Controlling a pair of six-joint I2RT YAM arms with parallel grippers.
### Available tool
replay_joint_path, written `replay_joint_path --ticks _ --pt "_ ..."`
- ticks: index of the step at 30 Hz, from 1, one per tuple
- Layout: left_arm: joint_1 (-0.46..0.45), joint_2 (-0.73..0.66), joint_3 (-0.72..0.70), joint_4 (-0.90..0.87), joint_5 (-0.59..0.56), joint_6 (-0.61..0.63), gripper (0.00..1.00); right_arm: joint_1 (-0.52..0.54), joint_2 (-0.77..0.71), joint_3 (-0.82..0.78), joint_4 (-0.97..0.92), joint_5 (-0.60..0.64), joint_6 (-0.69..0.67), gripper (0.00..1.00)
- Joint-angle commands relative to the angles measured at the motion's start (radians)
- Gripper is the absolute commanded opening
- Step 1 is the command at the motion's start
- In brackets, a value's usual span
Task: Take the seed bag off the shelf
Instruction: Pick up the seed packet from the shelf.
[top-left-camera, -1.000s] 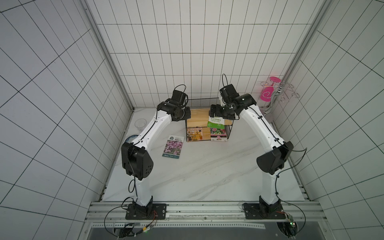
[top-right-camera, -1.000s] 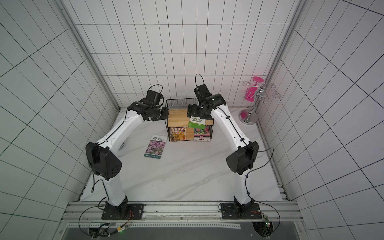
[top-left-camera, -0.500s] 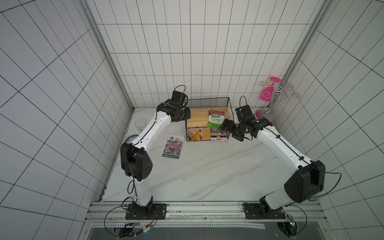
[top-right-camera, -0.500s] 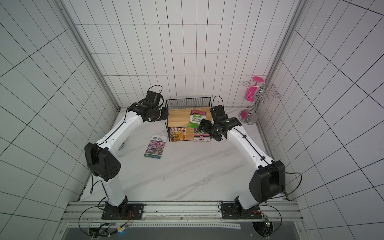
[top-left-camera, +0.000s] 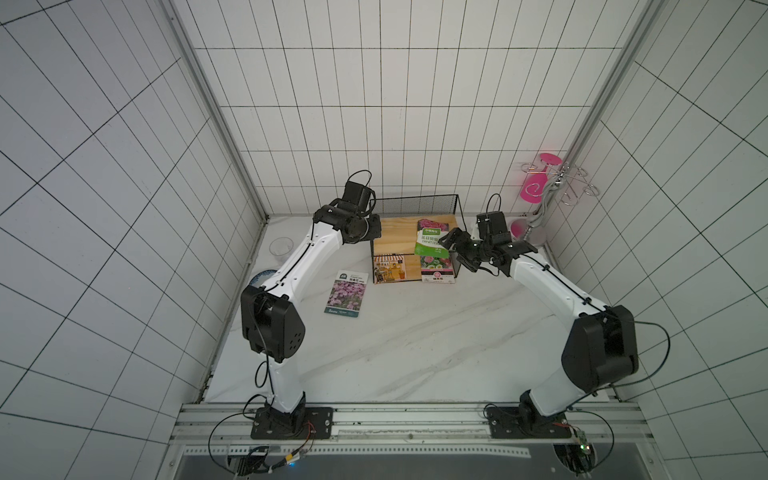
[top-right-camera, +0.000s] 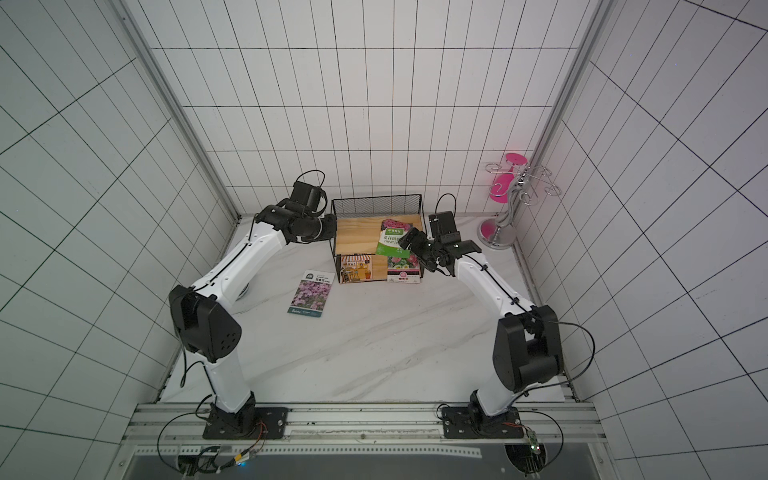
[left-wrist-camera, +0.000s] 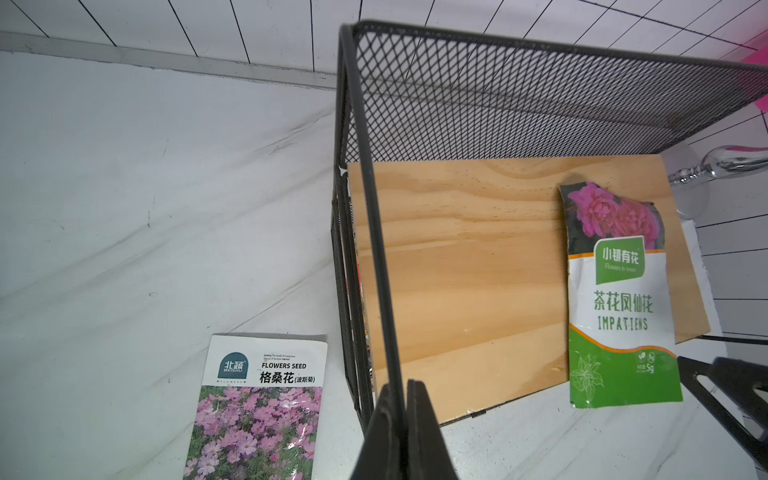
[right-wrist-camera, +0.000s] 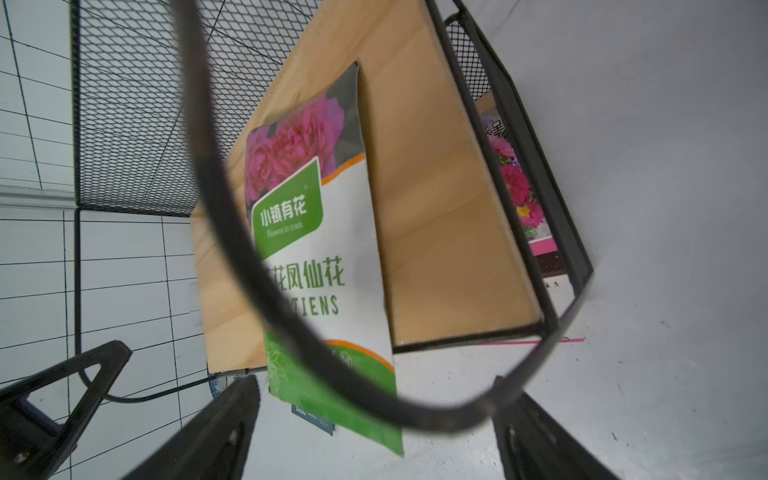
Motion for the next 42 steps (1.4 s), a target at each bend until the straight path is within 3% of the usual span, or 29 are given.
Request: replay_joint_path --ticks 1,6,13,17,23,28,34,42 --pt "0.022 0.044 -0.041 -0.099 -0.048 0.015 0.00 -0.005 0.027 0.010 0.042 -0.016 0.016 0.89" --pt "0.028 0.047 -0.039 -0.099 -0.044 0.018 0.00 -0.008 0.054 0.006 0.068 -0.029 0.017 0.82" --pt "0.030 0.052 -0.035 -0.098 -0.041 0.022 0.00 -0.008 0.054 0.003 0.080 -0.045 0.026 0.44" --pt "0.030 0.052 -0.037 -0.099 -0.041 0.022 0.00 -0.008 0.043 -0.009 0.081 -0.042 0.027 0.41" --pt "0.030 0.052 -0.038 -0.096 -0.040 0.020 0.00 -0.008 0.037 -0.010 0.083 -0.048 0.025 0.24" --pt "0.031 0.053 -0.039 -0.095 -0.042 0.022 0.00 -0.008 0.015 -0.009 0.080 -0.049 0.023 0.22" --pt "0.030 0.057 -0.029 -0.097 -0.043 0.025 0.00 -0.008 -0.009 0.004 0.054 -0.067 0.015 0.00" --pt "0.031 0.059 -0.025 -0.100 -0.052 0.027 0.00 -0.007 -0.045 0.034 -0.007 -0.135 -0.047 0.00"
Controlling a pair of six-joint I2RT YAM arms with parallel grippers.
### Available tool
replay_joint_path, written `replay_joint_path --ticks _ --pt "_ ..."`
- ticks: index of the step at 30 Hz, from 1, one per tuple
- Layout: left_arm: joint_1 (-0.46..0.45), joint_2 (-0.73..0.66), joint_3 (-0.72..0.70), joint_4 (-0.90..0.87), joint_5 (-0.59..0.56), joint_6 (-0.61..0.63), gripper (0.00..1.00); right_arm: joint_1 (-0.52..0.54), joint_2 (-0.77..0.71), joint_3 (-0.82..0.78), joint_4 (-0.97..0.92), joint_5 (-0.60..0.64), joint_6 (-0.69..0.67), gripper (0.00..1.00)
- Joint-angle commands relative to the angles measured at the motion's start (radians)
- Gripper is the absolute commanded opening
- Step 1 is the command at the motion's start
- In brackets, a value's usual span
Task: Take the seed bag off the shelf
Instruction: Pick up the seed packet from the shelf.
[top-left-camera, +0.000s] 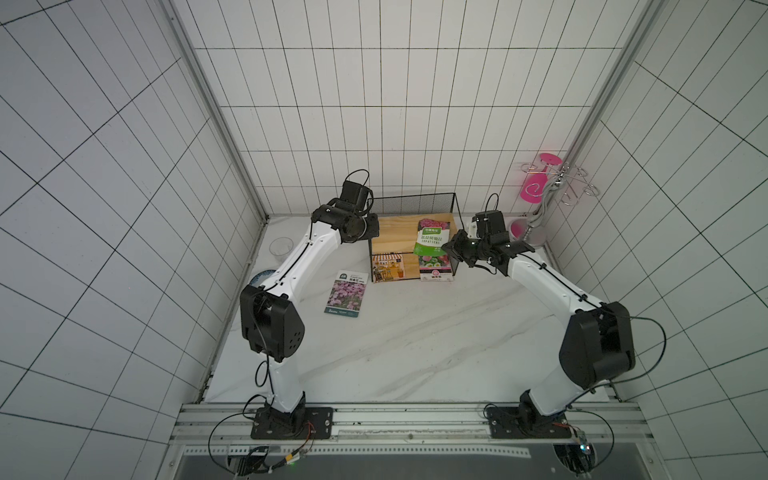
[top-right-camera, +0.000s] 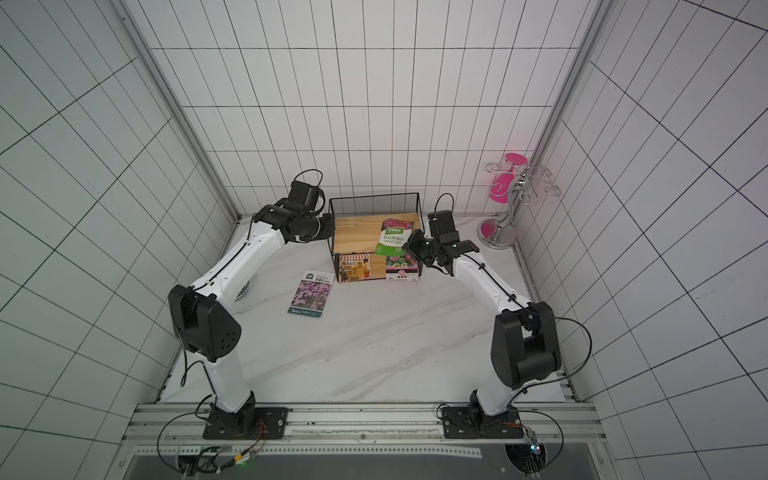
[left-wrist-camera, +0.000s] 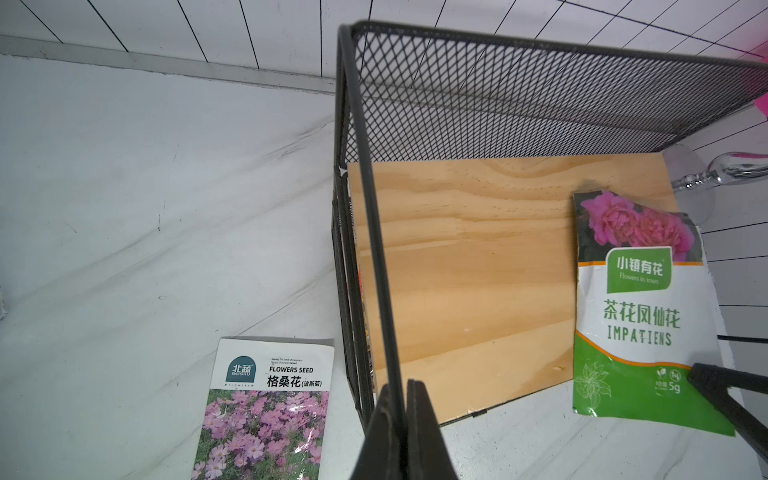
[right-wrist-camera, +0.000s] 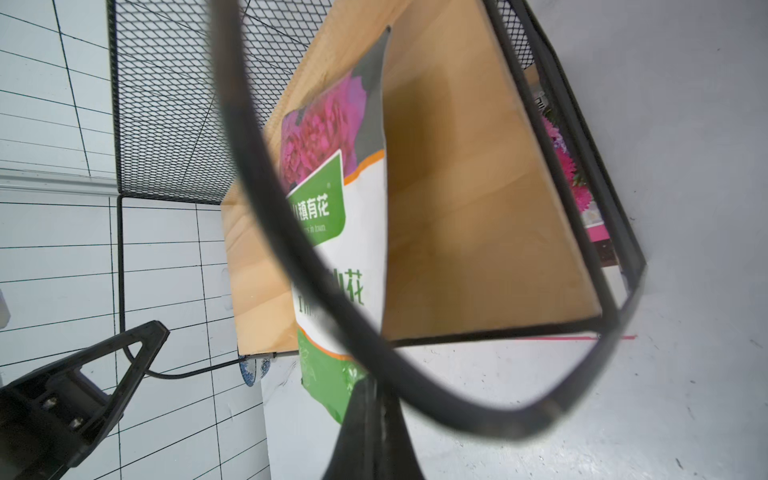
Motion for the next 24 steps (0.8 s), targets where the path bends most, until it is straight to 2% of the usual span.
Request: replay_joint_path --ticks 1,6,12,19,24 --pt "0.017 0.058 -0.024 -0.104 -0.053 0.019 0.00 -0.006 -0.046 0.042 -0.071 -0.066 -0.068 0.00" --pt "0.017 0.059 -0.026 -0.106 -0.060 0.020 0.00 -0.004 -0.109 0.024 -0.129 -0.194 -0.127 0.00" --pt "0.019 0.057 -0.023 -0.111 -0.070 0.022 0.00 0.001 -0.233 -0.087 -0.228 -0.310 -0.166 0.00" --pt "0.029 0.060 -0.017 -0.117 -0.071 0.023 0.00 -0.012 -0.327 -0.206 -0.421 -0.284 -0.233 0.00" --pt "0.029 0.066 0.001 -0.126 -0.075 0.028 0.00 -0.043 -0.369 -0.298 -0.473 -0.189 -0.184 0.00"
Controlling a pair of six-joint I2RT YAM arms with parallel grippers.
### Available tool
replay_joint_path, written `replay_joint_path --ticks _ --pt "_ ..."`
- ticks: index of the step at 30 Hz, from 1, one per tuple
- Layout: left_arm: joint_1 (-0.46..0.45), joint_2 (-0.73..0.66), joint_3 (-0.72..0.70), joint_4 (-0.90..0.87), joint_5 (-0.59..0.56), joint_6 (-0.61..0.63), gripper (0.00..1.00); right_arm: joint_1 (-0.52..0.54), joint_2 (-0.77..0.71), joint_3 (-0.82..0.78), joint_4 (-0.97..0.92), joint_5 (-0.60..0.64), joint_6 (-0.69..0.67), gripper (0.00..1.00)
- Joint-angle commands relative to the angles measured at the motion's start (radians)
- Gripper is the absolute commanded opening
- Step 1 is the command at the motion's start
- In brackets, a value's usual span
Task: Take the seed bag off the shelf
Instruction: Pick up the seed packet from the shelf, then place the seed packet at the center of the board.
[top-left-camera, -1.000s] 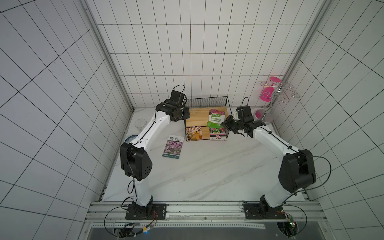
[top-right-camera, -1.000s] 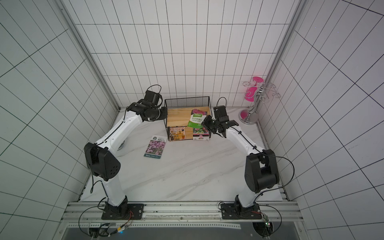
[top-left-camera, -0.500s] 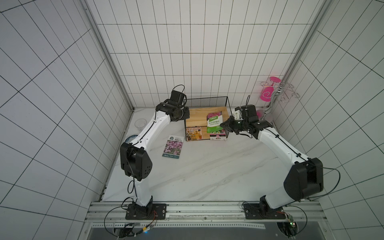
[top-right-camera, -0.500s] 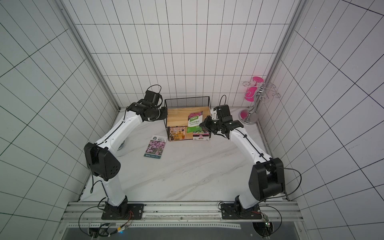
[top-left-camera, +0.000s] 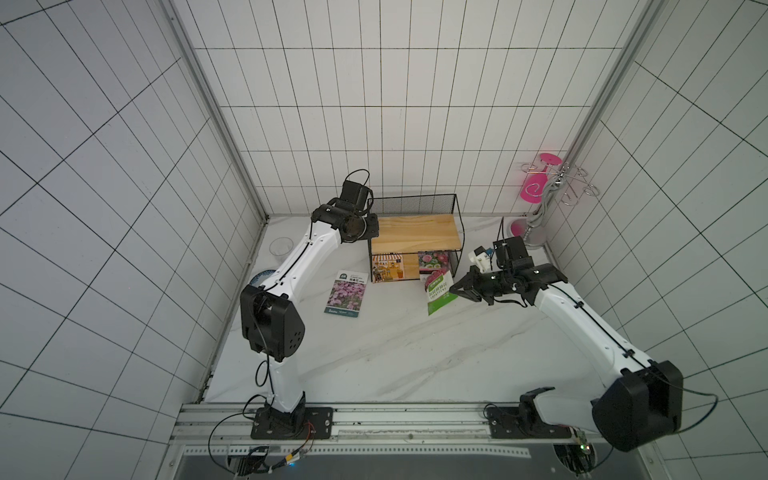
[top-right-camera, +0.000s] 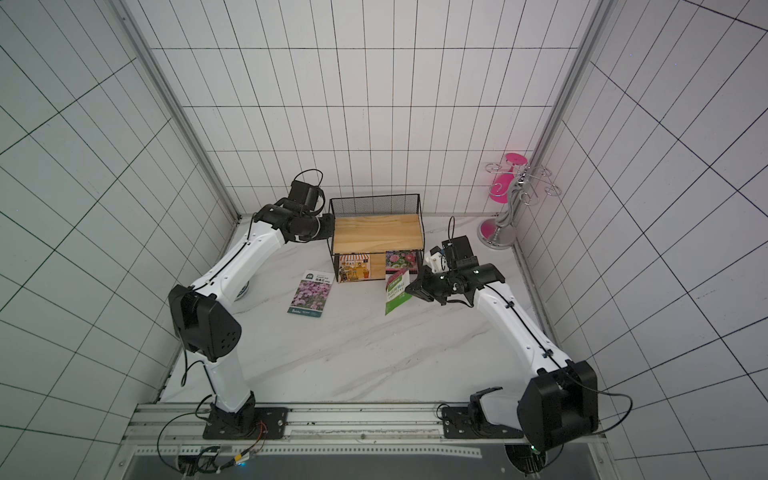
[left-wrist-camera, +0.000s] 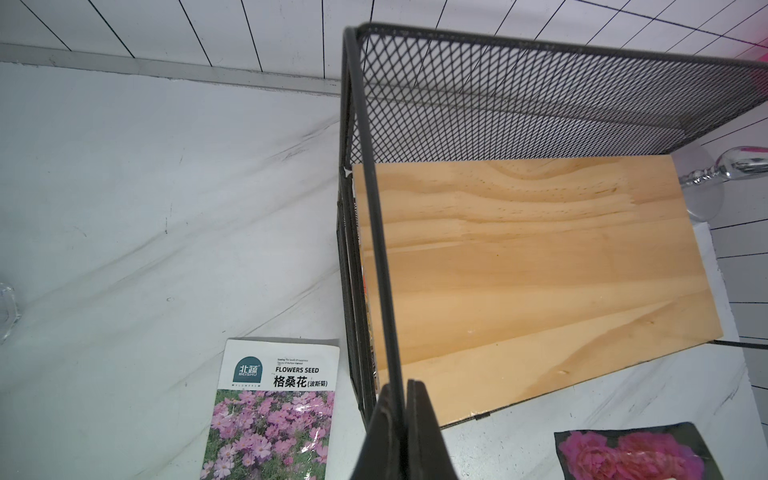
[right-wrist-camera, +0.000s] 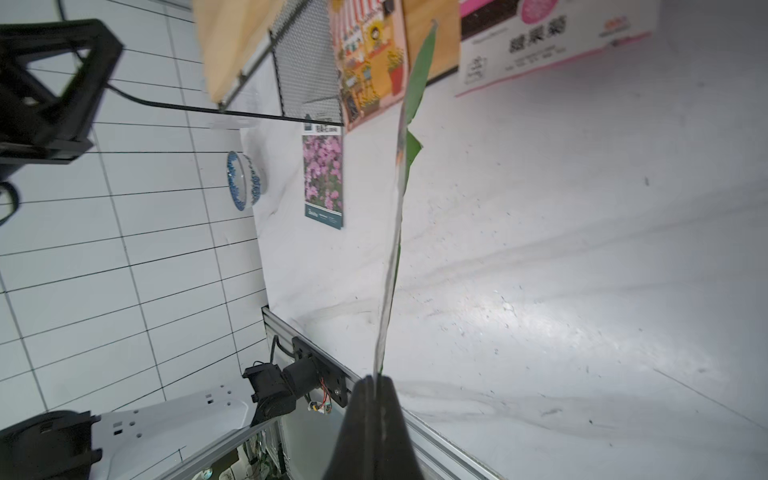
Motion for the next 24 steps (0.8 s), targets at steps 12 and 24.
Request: replay_joint_path --ticks 12,24 --pt "0.028 0.074 -0.009 -0.118 -0.067 0.011 0.00 -0.231 0.079 -0.049 -0.128 0.240 -0.026 0.00" --pt "0.028 0.079 -0.006 -0.121 -0.066 0.003 0.00 -0.425 0.344 0.133 -0.251 0.418 -0.152 0.00"
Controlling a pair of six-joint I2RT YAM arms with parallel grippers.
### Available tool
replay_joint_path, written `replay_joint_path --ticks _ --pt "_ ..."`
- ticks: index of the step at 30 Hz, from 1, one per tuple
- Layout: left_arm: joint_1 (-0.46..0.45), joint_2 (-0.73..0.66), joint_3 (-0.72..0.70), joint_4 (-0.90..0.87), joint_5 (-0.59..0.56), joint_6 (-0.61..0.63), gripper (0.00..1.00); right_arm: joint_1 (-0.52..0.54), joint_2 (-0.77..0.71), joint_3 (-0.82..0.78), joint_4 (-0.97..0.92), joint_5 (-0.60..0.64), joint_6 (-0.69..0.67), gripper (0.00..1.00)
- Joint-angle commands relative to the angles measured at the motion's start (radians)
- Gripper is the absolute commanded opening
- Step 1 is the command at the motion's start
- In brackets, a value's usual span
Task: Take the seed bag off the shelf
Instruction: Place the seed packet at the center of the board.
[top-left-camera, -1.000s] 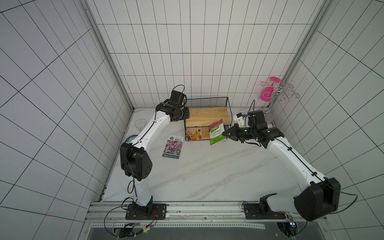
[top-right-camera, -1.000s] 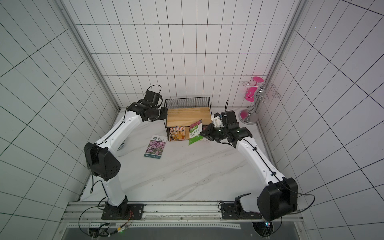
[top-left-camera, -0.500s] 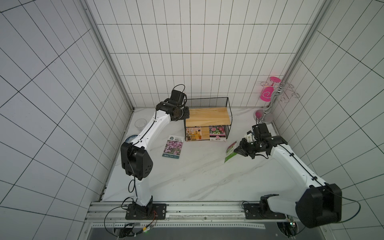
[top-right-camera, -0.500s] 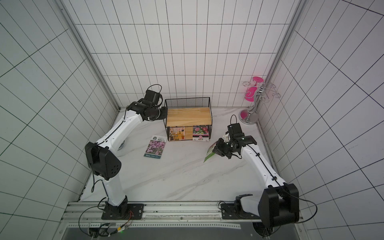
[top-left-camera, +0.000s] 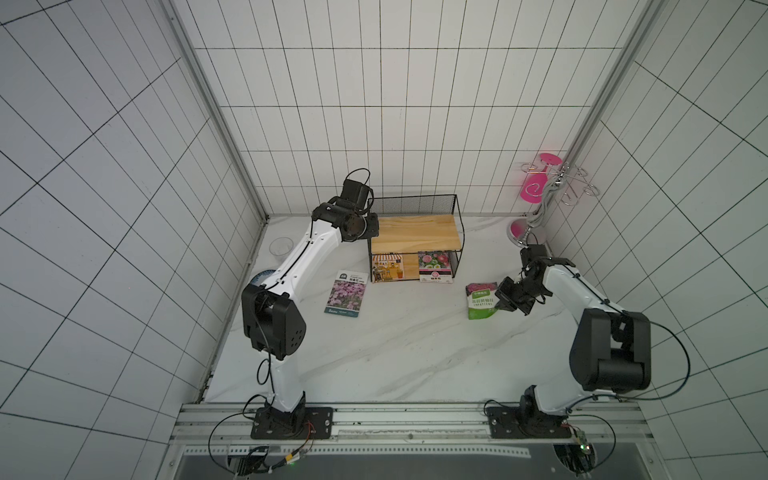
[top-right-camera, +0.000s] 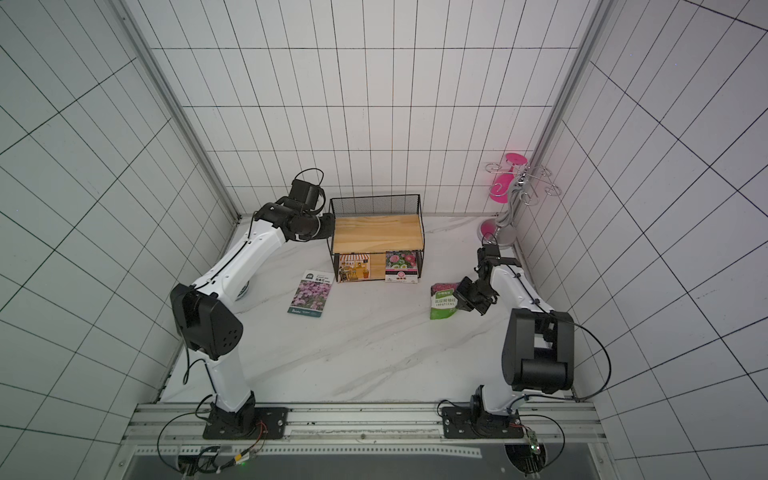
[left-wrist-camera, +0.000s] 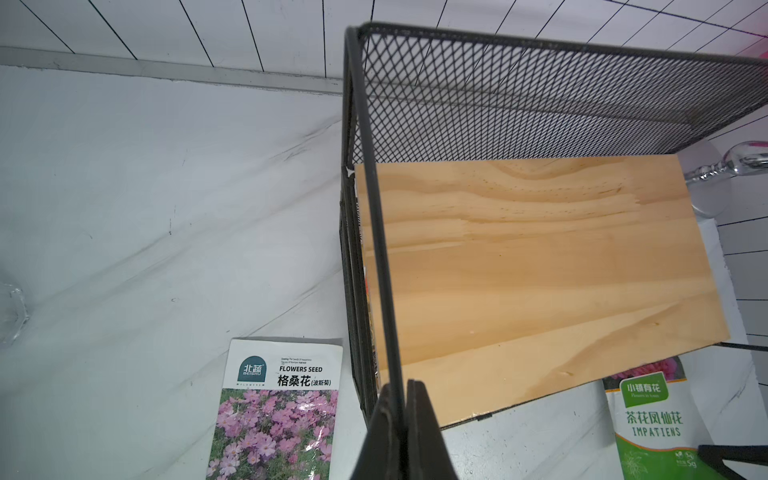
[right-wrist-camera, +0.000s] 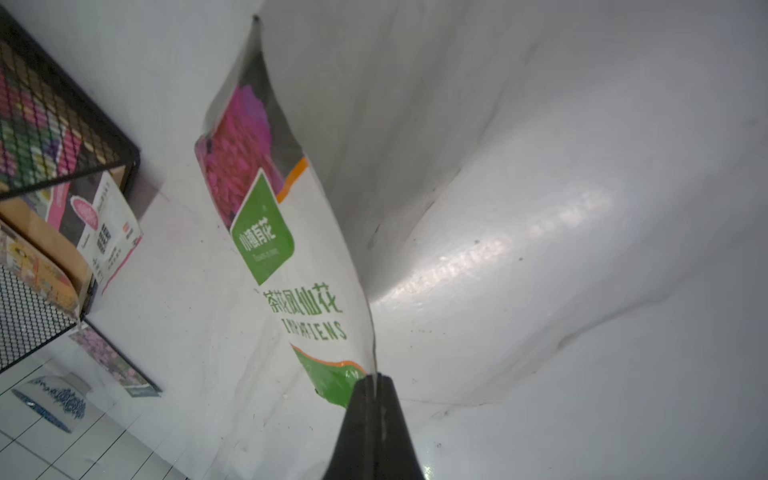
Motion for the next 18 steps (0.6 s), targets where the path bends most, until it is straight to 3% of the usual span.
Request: replay_joint_path --ticks 1,6,8,11,13,18 --pt "0.028 0.065 -0.028 -0.102 -0.063 -0.005 0.00 -0.049 0.050 0.098 -0.063 0.090 -0.053 0.00" --pt "0.028 0.070 -0.023 -0.101 -0.064 -0.007 0.00 -0.073 0.167 0.200 -0.096 0.117 -0.091 0.00" --pt "0.028 0.071 -0.023 -0.100 -0.062 -0.009 0.00 -0.075 0.200 0.231 -0.112 0.126 -0.107 0.09" --pt "0.029 0.073 -0.022 -0.101 -0.063 -0.009 0.00 -0.077 0.213 0.256 -0.131 0.158 -0.112 0.40" --pt "0.028 0.074 -0.020 -0.101 -0.063 -0.010 0.00 -0.077 0.197 0.271 -0.149 0.204 -0.104 0.99" --pt "0.028 0.073 -0.018 -0.099 -0.064 -0.009 0.00 -0.077 0.081 0.284 -0.127 0.188 -0.104 0.99"
